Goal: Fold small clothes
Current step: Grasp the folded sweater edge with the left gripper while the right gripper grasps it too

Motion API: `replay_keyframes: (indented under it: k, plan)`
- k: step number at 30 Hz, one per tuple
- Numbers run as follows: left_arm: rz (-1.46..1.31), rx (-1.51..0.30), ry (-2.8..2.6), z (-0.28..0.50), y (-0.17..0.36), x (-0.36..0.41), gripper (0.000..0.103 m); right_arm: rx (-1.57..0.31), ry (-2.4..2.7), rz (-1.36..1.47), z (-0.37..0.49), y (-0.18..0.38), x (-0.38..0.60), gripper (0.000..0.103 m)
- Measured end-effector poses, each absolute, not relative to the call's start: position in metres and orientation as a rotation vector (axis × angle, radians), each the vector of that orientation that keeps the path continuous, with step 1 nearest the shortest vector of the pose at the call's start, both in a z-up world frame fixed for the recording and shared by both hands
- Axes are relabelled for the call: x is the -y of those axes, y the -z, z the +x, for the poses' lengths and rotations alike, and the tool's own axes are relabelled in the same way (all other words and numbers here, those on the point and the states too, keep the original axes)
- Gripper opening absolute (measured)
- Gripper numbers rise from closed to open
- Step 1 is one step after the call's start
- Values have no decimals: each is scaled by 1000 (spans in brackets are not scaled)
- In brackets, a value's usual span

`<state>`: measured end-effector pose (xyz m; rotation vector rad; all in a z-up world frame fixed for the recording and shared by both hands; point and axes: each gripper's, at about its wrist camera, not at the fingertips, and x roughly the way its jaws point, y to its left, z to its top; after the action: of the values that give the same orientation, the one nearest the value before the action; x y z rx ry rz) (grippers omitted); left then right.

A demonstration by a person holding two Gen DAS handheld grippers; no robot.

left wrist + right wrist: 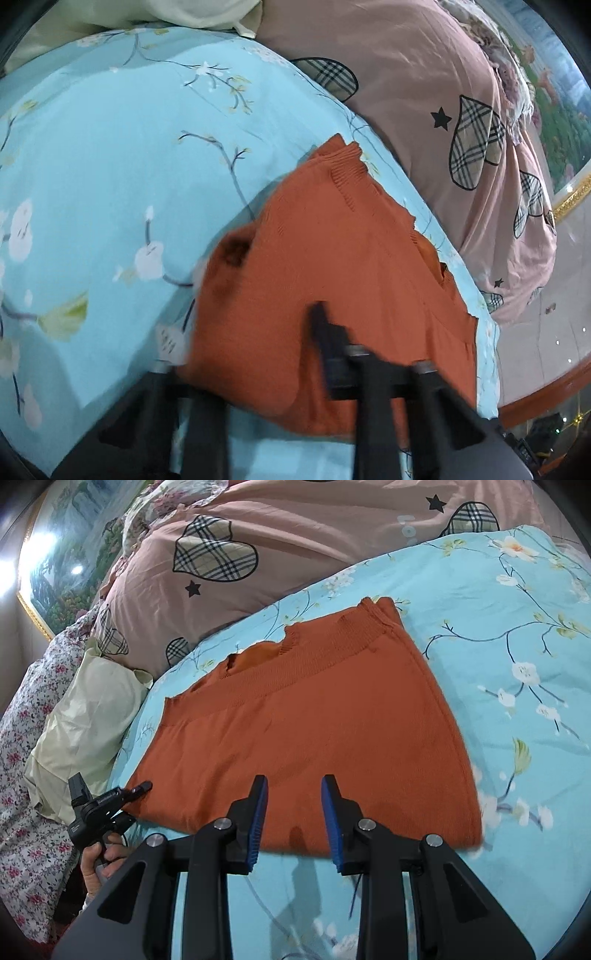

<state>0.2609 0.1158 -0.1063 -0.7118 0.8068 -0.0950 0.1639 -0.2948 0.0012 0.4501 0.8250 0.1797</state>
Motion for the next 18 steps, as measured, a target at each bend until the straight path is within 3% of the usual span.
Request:
replay_keyframes:
  k: [5, 12, 13, 16, 18]
  plan:
    - [-550, -722, 163, 255, 56, -83, 5, -837, -212, 512, 188, -2, 317, 31]
    - [-262, -672, 385, 249, 6, 38, 5, -901, -349, 631, 230, 0, 328, 32]
    - [-219, -677, 405, 249, 8, 59, 5, -914, -379, 650, 237, 2, 327, 36]
    - [-134, -720, 438, 251, 30, 103, 5, -959, -454, 667, 259, 7, 314, 61]
    - [-92, -767, 448, 256, 49, 124, 5, -992, -504, 682, 274, 14, 304, 66]
